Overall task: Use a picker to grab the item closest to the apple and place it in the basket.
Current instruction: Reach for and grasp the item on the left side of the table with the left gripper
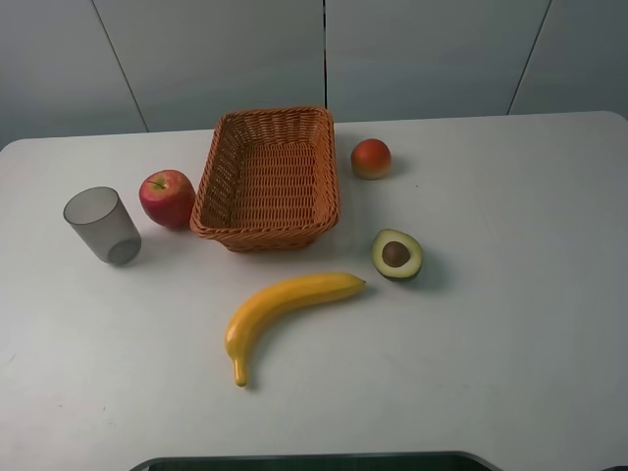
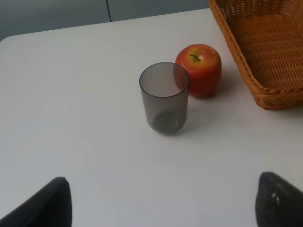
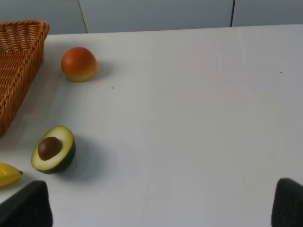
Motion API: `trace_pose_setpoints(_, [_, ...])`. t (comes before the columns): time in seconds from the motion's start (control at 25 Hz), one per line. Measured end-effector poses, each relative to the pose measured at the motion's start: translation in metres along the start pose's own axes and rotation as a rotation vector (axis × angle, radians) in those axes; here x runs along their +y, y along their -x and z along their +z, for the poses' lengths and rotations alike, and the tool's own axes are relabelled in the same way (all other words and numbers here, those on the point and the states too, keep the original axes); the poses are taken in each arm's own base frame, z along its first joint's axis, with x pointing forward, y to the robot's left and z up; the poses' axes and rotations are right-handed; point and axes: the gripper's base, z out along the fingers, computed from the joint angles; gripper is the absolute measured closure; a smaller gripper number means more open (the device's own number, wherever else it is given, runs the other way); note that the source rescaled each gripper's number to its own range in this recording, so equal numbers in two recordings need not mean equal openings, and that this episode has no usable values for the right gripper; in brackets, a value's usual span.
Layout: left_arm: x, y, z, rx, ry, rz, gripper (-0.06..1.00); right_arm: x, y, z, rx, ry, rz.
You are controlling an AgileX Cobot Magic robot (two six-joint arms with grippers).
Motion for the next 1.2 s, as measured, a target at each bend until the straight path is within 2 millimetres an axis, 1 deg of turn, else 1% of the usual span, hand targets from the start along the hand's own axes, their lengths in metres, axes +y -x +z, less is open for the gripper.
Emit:
trace_pose_setpoints(0.76, [0.0,0.0,0.0,0.0,-0.002,0.003,-0.05,0.0,0.0,0.0,0.0,0.0,0.0])
trace_pose_setpoints(0.84, [0.001,0.002,-0.001,-0.022,0.008,0.009,-0.05,0.0,0.0,0.0,0.0,0.0,0.0])
trace_pose_setpoints(0.96, [0.002,0.018,-0.004,-0.092,0.02,0.036,-0.05,0.0,0.0,0.0,0.0,0.0,0.0])
trace_pose_setpoints(1.04, [0.002,0.035,0.002,-0.097,0.02,0.083,-0.05,0.0,0.0,0.0,0.0,0.0,0.0])
trace_pose_setpoints(1.16, [0.0,0.06,0.025,-0.009,0.017,0.147,-0.05,0.0,0.0,0.0,0.0,0.0,0.0])
trace_pose_setpoints(1.2, [0.0,0.069,0.035,0.029,0.017,0.164,-0.05,0.0,0.0,0.0,0.0,0.0,0.0])
